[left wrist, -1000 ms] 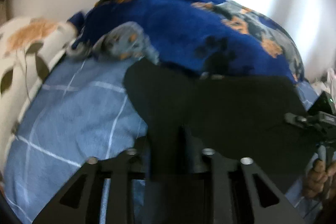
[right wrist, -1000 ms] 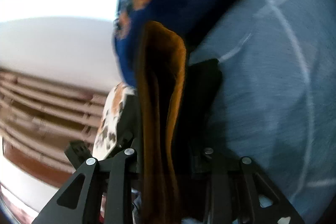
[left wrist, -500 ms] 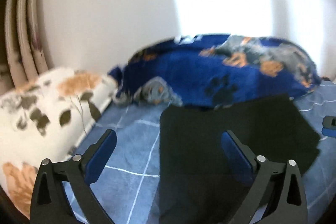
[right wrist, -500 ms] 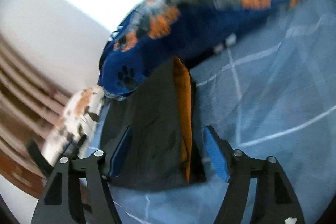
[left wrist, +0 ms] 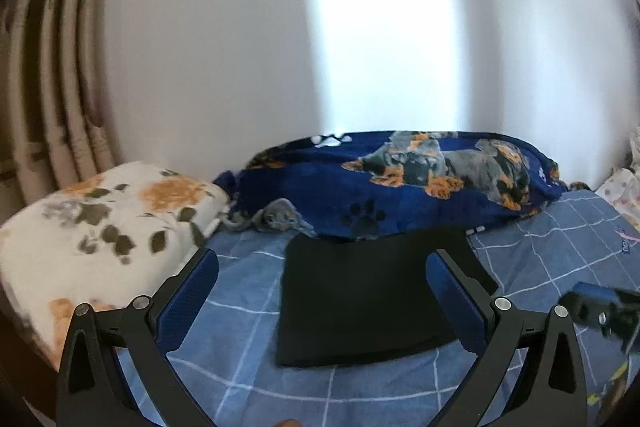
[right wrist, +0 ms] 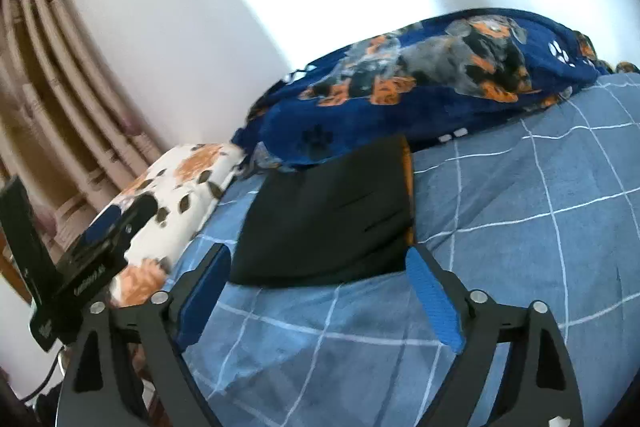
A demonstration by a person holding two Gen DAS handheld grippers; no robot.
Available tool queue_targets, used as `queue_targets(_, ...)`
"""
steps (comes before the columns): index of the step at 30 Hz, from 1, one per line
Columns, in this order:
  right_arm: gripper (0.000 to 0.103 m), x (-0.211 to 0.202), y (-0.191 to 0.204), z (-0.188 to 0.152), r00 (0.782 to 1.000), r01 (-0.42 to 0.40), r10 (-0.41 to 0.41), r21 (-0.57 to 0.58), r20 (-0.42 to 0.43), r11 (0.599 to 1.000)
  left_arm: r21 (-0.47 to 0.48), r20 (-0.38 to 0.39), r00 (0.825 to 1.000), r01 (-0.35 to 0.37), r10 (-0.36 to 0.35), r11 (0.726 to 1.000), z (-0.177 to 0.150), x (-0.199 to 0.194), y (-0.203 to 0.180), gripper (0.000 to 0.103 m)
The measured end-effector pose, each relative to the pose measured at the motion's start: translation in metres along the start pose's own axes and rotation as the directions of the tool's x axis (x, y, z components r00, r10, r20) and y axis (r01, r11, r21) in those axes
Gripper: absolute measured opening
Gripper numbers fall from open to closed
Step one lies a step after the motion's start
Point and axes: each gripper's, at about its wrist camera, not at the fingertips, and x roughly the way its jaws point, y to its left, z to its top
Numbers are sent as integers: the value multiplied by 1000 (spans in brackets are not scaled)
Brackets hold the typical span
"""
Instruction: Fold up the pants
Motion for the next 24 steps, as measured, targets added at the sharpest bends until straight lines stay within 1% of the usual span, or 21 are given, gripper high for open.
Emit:
queue_targets(3,92,-18,10,-6,1000,-9,10,-17,9,1000,17,19,997,-71,71,997,3,-22,-2,103)
queue_targets(5,92,-29,15,-11,1000,-7,8,-29,11,1000,30,32,996,-80,79,996,5,-35,-2,103)
queue_targets(6,92,-33,17,-13,1000,-10,10,-33,12,999,30,31,997,-70,69,997,6,-41,-1,103)
queue_targets(8,92,-40,19,-16,1000,-16,16,-37,12,999,17,16,1000,-12,12,1000,8,-51,4,103)
queue_targets(10,92,-47,22,-19,1000,-13,14,-43,16,999,-11,17,999,31,-31,999,10,-64,8,103)
queue_targets(13,92,-57,26,-23,1000,-18,19,-45,20,999,-33,23,998,64,-64,997,11,-76,12,103)
queue_targets(20,96,-71,37,-31,999,-26,27,-53,26,998,-29,6,998,69,-69,997,6,-91,12,103)
queue_targets(23,97,-75,42,-34,999,-26,28,-59,30,998,-46,69,997,30,-27,998,-2,-103,14,103)
queue_targets(24,97,-76,44,-35,999,-26,28,-60,29,998,-61,90,995,38,-33,997,-4,-108,16,103)
